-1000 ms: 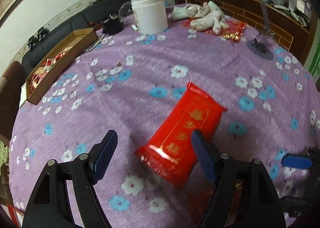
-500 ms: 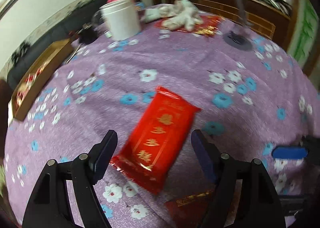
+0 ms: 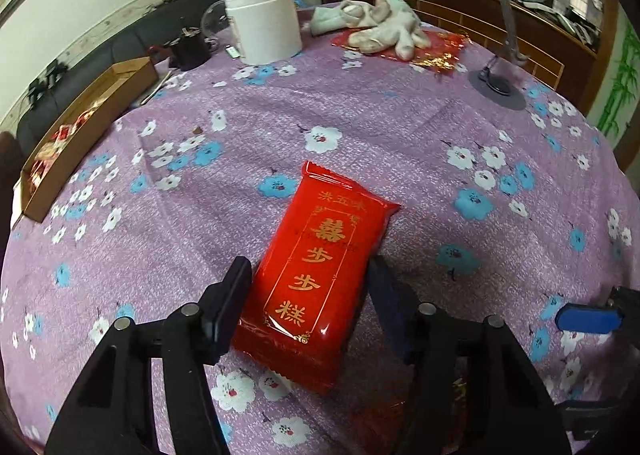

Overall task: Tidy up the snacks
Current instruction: 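Position the left gripper around the long red cake packet while right approaches the red pastry packet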

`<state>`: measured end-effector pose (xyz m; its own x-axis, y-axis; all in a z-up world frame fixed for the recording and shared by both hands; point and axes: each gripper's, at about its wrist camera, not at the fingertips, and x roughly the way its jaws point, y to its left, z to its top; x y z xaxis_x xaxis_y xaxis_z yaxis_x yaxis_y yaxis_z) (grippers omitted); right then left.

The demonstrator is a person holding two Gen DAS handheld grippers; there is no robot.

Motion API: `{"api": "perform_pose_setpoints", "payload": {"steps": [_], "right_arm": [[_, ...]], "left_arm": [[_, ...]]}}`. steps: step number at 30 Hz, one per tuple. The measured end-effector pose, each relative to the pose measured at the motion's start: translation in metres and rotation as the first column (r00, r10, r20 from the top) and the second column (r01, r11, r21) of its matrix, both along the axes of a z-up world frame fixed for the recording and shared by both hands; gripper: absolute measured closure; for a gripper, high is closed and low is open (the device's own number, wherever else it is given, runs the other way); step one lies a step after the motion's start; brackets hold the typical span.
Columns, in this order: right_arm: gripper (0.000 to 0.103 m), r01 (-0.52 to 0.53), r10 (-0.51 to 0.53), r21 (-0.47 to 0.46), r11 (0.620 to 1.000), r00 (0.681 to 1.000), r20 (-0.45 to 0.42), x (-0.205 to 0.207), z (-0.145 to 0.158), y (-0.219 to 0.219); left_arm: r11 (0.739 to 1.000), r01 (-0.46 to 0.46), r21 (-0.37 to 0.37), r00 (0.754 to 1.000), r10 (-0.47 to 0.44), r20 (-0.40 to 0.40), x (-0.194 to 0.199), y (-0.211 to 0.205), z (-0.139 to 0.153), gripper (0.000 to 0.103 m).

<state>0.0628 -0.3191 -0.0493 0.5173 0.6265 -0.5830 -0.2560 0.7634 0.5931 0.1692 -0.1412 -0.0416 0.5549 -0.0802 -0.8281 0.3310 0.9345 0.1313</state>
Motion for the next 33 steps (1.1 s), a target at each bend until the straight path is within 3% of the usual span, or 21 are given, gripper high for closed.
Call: {"api": "perform_pose_setpoints", "payload": {"steps": [7, 10, 12, 14, 22, 28, 33], "right_arm": [[0.03, -0.004, 0.005, -0.031, 1.0, 1.0, 0.014, 0.0, 0.0, 0.004], [0.03, -0.006, 0.007, -0.042, 0.999, 1.0, 0.02, 0.0, 0.0, 0.005], [0.03, -0.007, 0.008, -0.045, 0.999, 1.0, 0.023, 0.0, 0.0, 0.005], [0.03, -0.007, 0.008, -0.047, 0.999, 1.0, 0.025, 0.0, 0.0, 0.005], [0.03, -0.006, 0.008, -0.061, 0.998, 1.0, 0.027, 0.0, 0.001, 0.006], [0.029, -0.02, 0.023, -0.1, 0.995, 0.999, 0.027, 0.002, 0.018, 0.021], [0.029, -0.049, 0.051, -0.255, 0.966, 0.999, 0.003, 0.023, 0.039, 0.056]], "left_arm": [[0.988, -0.122, -0.093, 0.993, 0.122, -0.004, -0.011, 0.029, 0.016, 0.053], [0.977, -0.167, -0.129, 0.986, 0.169, 0.007, -0.023, 0.047, 0.026, 0.06], [0.969, -0.2, -0.144, 0.979, 0.204, 0.01, -0.035, 0.058, 0.032, 0.072], [0.962, -0.214, -0.171, 0.976, 0.22, 0.011, -0.05, 0.069, 0.038, 0.072], [0.937, -0.318, -0.148, 0.945, 0.325, 0.025, -0.097, 0.1, 0.04, 0.072], [0.936, -0.325, -0.132, 0.943, 0.332, 0.035, -0.094, 0.102, 0.044, 0.069], [0.944, -0.321, -0.074, 0.945, 0.325, 0.044, -0.072, 0.096, 0.043, 0.067]]}}
